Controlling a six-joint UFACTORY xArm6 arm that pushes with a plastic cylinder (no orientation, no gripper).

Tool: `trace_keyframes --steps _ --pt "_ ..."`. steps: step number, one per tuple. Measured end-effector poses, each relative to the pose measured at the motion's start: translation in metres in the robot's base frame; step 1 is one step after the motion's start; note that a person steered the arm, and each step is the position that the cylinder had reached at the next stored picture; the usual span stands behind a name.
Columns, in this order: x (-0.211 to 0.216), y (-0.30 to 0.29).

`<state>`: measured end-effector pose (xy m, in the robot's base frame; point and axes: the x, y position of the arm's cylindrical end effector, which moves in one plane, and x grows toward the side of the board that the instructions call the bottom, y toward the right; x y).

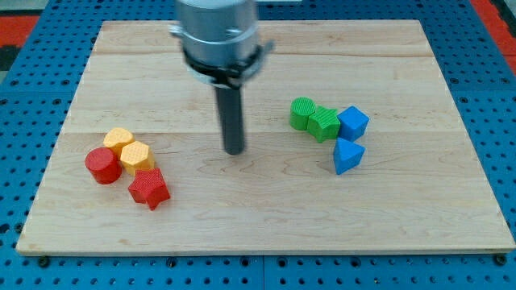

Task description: Push the blue cube to the center right

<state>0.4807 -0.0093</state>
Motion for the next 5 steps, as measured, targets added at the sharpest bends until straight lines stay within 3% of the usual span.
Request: trace_keyframes --steps 1,3,5 --pt "0.006 0.057" --pt "-0.031 0.127" --pt "-0.043 0.152"
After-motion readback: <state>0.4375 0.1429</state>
